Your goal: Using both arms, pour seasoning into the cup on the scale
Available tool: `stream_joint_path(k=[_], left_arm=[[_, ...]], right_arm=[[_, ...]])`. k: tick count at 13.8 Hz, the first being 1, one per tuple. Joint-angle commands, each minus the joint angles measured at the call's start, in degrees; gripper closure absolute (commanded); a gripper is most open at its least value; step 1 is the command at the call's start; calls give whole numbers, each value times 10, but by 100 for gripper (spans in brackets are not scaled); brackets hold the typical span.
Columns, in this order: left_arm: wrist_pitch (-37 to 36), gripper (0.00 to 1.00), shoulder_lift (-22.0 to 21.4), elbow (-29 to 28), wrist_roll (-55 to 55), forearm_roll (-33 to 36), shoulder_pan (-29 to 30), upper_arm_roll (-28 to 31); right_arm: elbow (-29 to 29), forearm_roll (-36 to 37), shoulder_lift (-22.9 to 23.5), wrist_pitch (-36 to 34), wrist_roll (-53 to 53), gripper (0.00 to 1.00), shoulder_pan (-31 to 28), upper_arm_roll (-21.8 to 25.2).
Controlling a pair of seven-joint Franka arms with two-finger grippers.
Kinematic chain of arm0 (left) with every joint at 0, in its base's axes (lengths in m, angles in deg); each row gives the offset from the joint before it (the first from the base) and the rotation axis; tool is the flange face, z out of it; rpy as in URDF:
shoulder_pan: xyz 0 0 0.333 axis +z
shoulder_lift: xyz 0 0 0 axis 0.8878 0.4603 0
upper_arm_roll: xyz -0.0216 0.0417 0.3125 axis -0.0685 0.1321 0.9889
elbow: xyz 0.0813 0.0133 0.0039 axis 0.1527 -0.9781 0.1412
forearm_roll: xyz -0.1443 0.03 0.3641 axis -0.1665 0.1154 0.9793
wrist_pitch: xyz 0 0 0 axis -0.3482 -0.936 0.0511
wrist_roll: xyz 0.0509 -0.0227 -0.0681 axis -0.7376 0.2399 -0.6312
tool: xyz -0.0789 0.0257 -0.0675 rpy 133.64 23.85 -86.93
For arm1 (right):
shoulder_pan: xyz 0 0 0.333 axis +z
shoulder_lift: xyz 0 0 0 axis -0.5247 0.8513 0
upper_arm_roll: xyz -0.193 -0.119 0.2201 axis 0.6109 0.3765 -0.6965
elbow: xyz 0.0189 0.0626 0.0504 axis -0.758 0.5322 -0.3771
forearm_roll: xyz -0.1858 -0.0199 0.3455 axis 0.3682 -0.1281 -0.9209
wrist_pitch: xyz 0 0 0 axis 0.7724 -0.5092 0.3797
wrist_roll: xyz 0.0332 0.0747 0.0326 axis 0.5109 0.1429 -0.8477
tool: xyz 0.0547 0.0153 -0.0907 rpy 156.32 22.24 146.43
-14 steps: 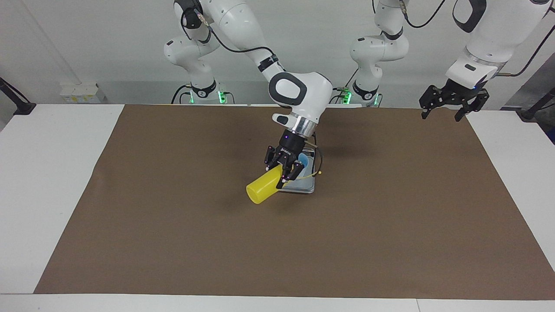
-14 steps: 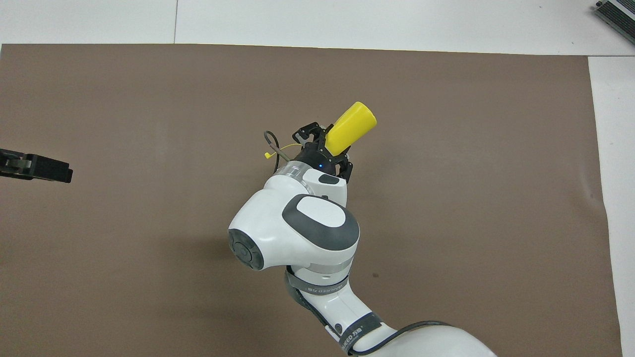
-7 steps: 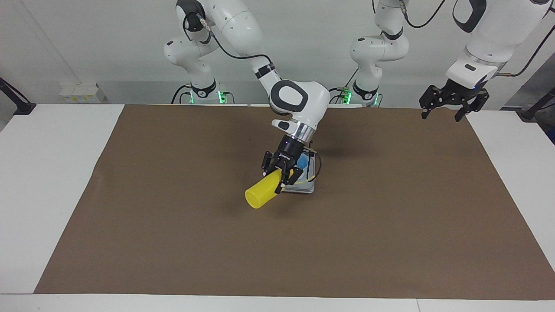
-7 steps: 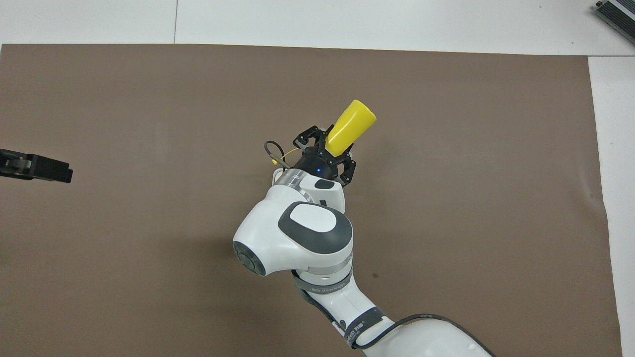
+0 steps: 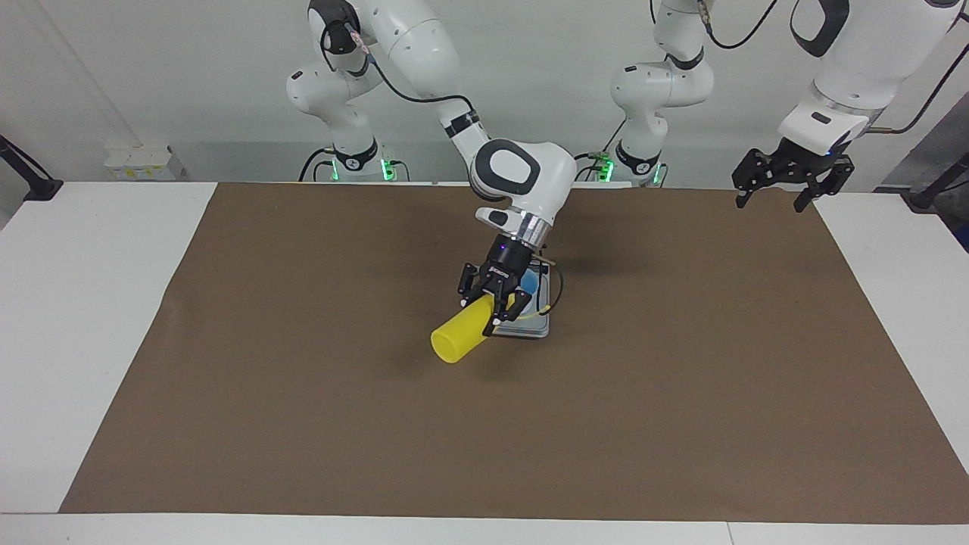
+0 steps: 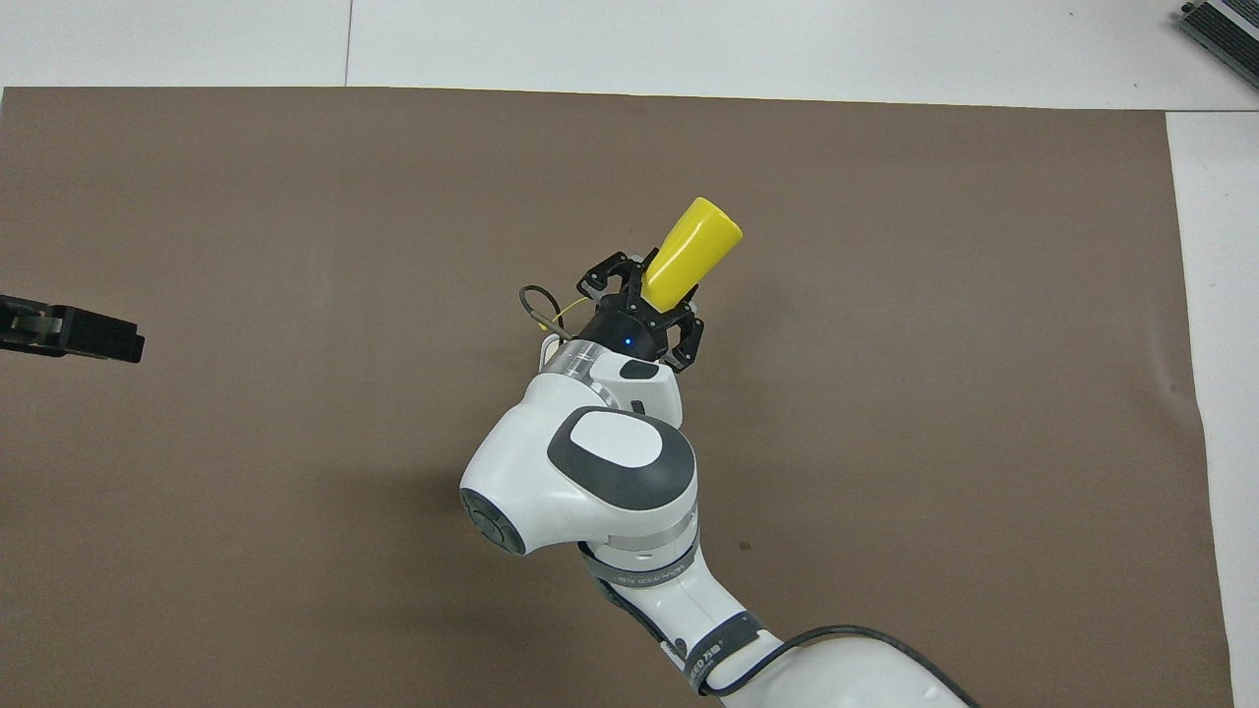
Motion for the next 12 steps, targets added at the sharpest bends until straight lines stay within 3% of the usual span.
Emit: stream_joint_path(k=[1,5,12], left_arm=[[7,0,-18,-19,3,-7,1,2],[7,0,-18,-19,3,-7,1,2],[7,0,-18,-19,3,-7,1,2]], right_arm=[[6,-18,-18,0,5,100,-4,-16],[7,-98,-46,4,2,100,-16,-17],[39,-358,-131,25,-108,100,-107,-17]])
